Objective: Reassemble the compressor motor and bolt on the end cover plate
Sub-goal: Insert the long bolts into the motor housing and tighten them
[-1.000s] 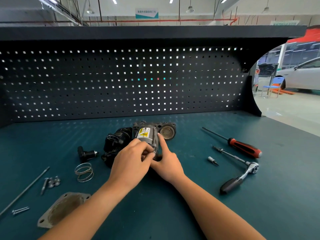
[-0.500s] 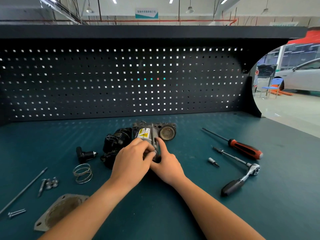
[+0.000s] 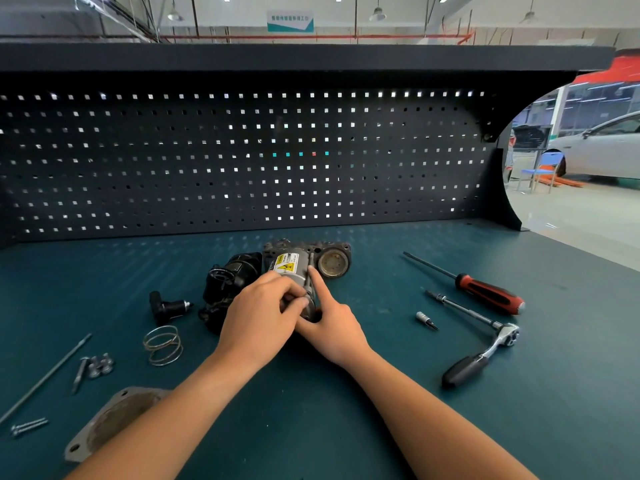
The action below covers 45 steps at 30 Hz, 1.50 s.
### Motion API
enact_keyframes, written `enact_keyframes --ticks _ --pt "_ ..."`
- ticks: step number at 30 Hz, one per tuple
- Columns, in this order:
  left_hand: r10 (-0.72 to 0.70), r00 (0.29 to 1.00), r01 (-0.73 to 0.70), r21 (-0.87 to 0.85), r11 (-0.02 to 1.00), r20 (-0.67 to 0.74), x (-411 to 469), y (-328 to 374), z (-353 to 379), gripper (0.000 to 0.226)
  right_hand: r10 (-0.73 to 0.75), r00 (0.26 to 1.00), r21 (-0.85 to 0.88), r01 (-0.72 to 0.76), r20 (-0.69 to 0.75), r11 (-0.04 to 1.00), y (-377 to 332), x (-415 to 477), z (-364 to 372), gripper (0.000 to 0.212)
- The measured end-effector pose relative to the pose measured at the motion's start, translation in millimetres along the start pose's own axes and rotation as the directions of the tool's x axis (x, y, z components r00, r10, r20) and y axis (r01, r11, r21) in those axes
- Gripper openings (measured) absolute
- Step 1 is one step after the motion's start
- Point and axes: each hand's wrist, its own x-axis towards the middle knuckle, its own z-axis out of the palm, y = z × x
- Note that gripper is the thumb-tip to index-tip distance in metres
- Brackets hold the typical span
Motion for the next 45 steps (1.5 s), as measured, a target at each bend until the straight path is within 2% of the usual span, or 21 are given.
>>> enact_keyframes --ticks 11,16,29,36,38,41,43,45 --pt "0.000 0.999 0.000 -0.008 1.000 -0.036 -1.7 1.0 2.7 0.002 0.021 1.000 -0.002 -0.021 0.007 1.000 -0.4 0.2 -0.8 0.088" --pt "-0.003 0.999 0.003 -0.013 1.000 -0.043 -2.4 1.0 3.5 0.002 0.027 1.000 0.025 -0.028 0.014 0.999 -1.0 -0.5 -2.6 0.083" --pt "-0.075 0.996 0.072 -0.083 0.994 -0.038 -0.7 -2.2 3.9 0.004 0.015 1.000 0.040 -0.016 0.017 0.999 -1.5 -1.0 -2.5 0.083" --pt "-0.117 0.993 0.115 -0.118 0.986 -0.010 2.7 -1.1 2.5 0.020 -0.010 1.000 0.017 0.010 0.014 1.000 0.2 0.6 -2.3 0.085" --pt "-0.106 0.994 0.103 -0.099 0.990 -0.023 2.0 -0.6 2.1 0.025 -0.010 1.000 0.027 0.010 0.016 1.000 1.1 1.2 -2.7 0.085" --pt "-0.077 0.995 0.076 -0.020 0.997 -0.066 1.2 -1.3 1.3 0.017 -0.013 1.000 0.039 0.013 0.021 0.999 0.8 1.3 -3.6 0.085" --pt "-0.050 0.998 0.053 0.080 0.995 -0.042 2.8 -4.1 1.5 0.031 -0.015 1.000 0.052 0.014 0.021 0.999 0.7 1.1 -4.1 0.084" --pt "-0.059 0.997 0.055 0.089 0.994 0.041 5.6 -4.7 -0.4 0.040 -0.015 1.000 0.062 0.014 0.018 0.998 0.7 1.1 -4.4 0.084"
